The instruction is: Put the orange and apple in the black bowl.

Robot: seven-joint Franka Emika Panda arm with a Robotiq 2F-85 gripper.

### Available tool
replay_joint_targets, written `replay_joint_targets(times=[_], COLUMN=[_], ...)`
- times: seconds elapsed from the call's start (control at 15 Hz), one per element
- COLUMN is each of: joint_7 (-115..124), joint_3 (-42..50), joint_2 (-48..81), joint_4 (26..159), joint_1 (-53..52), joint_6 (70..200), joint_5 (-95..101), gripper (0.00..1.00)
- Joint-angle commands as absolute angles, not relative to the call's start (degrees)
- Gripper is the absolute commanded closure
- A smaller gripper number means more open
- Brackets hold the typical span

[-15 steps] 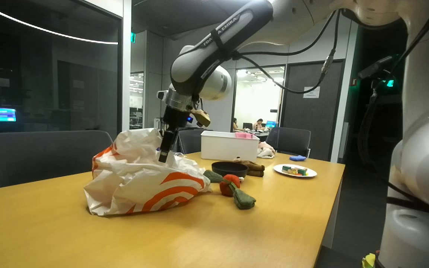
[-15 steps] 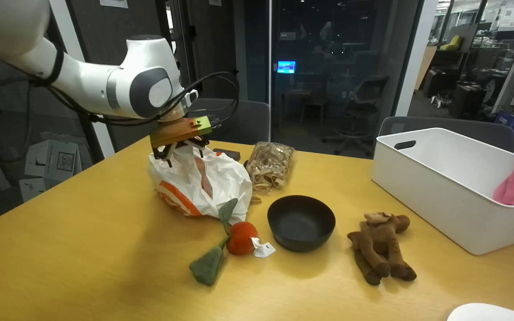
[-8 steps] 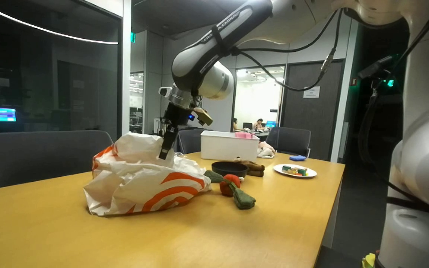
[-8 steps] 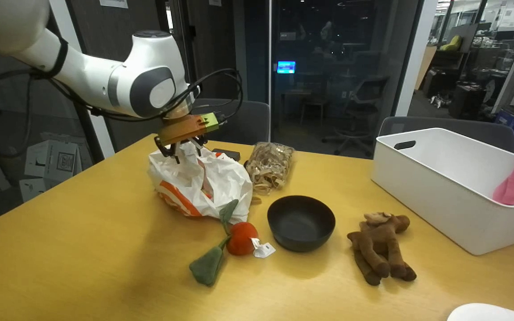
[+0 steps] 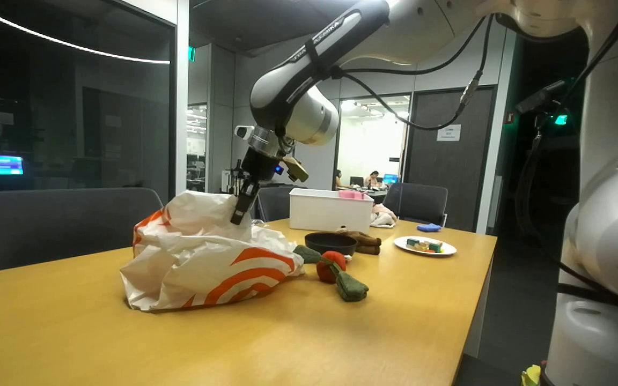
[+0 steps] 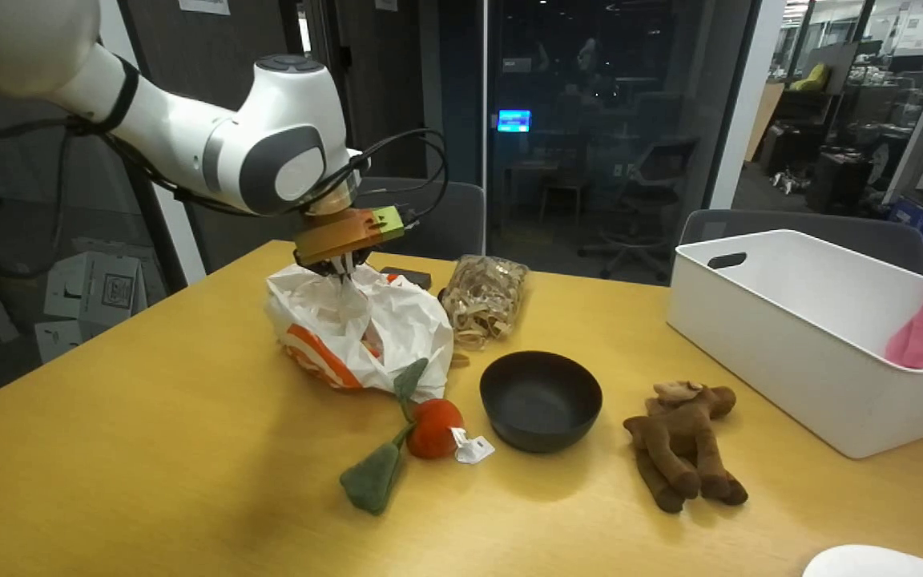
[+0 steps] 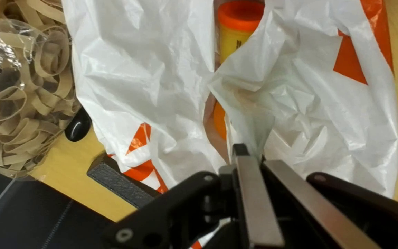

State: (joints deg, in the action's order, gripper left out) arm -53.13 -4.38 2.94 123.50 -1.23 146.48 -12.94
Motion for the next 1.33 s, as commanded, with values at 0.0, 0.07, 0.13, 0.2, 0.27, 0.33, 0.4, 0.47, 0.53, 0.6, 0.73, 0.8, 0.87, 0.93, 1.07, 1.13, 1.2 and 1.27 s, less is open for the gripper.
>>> replay_joint_targets(times=[0.0, 0.07, 0.13, 0.2, 0.27, 0.33, 0.4, 0.47, 0.53, 0.6, 0.73, 0.8, 0.87, 0.93, 1.07, 1.13, 1.2, 1.27], joint_7=[-58.9, -58.8, -58.5, -56.8, -54.6, -52.7, -50.9, -49.5, -49.0, -47.9, -46.9, -46.1, -45.9, -45.4, -43.4, -42.3, -41.0, -39.6], joint_3=[-4.8, -4.5, -4.3, -4.0, -3.7, -3.5, -3.3, -3.2, -3.1, -3.0, -2.9, -2.8, -2.7, -2.6, -2.2, -2.1, -2.0, -1.9], joint_2=[2.0, 1.7, 1.3, 0.8, 0.4, -0.1, -0.5, -0.9, -1.2, -1.6, -1.9, -1.8, -1.4, -0.8, 1.0, 1.9, 2.9, 3.9], joint_4=[122.1, 121.4, 120.9, 120.3, 119.8, 119.2, 118.3, 117.5, 116.5, 115.6, 113.4, 112.2, 110.7, 109.4, 107.5, 106.8, 106.5, 106.3], joint_1=[-0.6, -0.5, -0.5, -0.5, -0.6, -0.7, -0.8, -0.9, -1.0, -1.2, -1.4, -1.5, -1.5, -1.4, -1.1, -1.0, -0.9, -0.8], joint_6=[143.3, 141.1, 139.4, 137.4, 136.0, 134.7, 132.6, 130.4, 127.5, 125.2, 118.7, 115.5, 110.8, 107.3, 100.7, 98.1, 96.1, 94.3], joint_5=[-25.4, -28.4, -30.4, -31.1, -30.5, -29.7, -29.0, -29.0, -29.9, -29.8, -31.0, -31.5, -32.8, -33.8, -36.0, -36.9, -37.6, -38.2], gripper=[0.95, 0.93, 0.93, 0.93, 0.92, 0.92, 0.92, 0.93, 0.93, 0.93, 0.92, 0.93, 0.94, 0.93, 0.93, 0.93, 0.92, 0.92])
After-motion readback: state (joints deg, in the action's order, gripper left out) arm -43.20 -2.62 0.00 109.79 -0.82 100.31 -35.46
